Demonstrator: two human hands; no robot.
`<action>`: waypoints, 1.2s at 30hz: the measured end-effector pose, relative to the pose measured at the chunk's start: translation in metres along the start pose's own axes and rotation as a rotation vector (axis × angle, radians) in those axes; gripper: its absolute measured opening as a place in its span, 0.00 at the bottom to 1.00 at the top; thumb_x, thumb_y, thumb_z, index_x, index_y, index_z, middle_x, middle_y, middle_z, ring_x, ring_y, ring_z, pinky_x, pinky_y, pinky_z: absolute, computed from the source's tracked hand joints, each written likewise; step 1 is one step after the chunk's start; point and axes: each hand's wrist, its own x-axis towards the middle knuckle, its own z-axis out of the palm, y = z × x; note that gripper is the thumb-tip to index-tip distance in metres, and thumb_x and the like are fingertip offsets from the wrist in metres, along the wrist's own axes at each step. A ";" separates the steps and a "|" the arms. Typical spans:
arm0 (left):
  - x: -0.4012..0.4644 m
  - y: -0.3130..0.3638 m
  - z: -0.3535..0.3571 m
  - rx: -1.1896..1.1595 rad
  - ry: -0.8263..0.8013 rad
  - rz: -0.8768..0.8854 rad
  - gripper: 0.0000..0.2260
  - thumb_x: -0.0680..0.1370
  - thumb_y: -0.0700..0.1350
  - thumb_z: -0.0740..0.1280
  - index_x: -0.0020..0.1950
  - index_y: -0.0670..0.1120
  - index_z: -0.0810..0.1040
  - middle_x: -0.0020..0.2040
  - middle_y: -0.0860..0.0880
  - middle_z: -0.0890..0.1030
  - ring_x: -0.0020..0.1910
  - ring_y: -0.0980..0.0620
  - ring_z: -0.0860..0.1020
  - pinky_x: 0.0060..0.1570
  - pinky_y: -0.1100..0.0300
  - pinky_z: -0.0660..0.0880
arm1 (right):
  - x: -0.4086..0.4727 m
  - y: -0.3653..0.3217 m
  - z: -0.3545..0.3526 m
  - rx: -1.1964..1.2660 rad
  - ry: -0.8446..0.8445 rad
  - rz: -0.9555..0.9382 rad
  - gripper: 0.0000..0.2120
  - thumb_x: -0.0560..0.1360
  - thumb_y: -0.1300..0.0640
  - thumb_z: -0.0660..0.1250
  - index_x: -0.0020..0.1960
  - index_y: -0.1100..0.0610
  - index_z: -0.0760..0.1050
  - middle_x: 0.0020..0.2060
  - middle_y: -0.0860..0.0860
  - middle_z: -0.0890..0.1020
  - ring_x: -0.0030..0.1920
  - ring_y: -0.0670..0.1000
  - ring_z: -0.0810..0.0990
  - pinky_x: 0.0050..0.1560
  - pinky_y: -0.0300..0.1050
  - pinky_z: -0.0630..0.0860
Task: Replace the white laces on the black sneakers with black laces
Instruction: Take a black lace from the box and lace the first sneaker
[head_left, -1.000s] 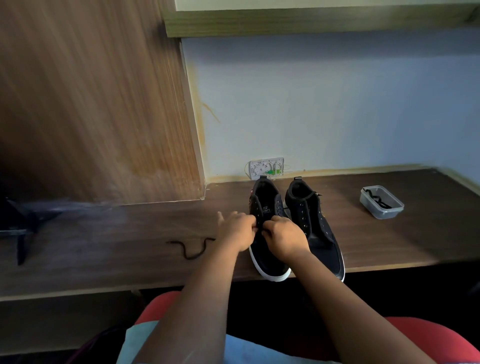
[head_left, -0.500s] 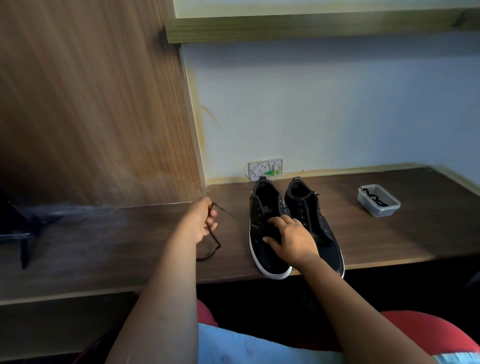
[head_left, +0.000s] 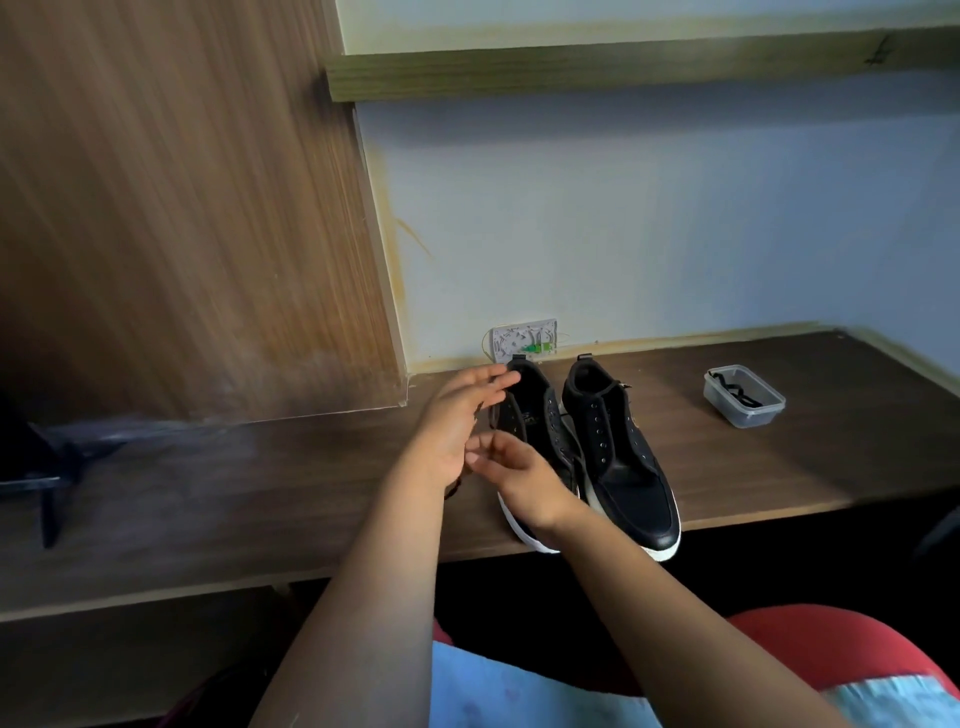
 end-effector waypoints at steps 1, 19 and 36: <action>0.004 -0.003 -0.003 -0.011 0.031 -0.006 0.13 0.81 0.40 0.59 0.64 0.46 0.76 0.57 0.54 0.82 0.61 0.54 0.76 0.58 0.56 0.68 | -0.003 0.001 -0.004 -0.010 0.011 0.016 0.04 0.77 0.59 0.66 0.43 0.54 0.76 0.39 0.49 0.79 0.44 0.47 0.75 0.52 0.43 0.71; 0.044 -0.045 -0.033 0.464 0.412 -0.210 0.13 0.76 0.52 0.68 0.55 0.47 0.76 0.56 0.49 0.77 0.54 0.47 0.75 0.51 0.56 0.69 | -0.026 -0.032 -0.144 -0.147 0.067 0.225 0.08 0.80 0.65 0.61 0.52 0.61 0.78 0.36 0.51 0.79 0.32 0.45 0.72 0.32 0.35 0.67; 0.056 -0.065 -0.002 1.175 -0.005 -0.039 0.10 0.75 0.45 0.71 0.55 0.53 0.79 0.62 0.52 0.77 0.63 0.51 0.71 0.60 0.55 0.68 | 0.042 -0.006 -0.141 -1.059 0.182 -0.227 0.19 0.74 0.63 0.67 0.63 0.48 0.77 0.56 0.51 0.76 0.58 0.54 0.72 0.61 0.49 0.71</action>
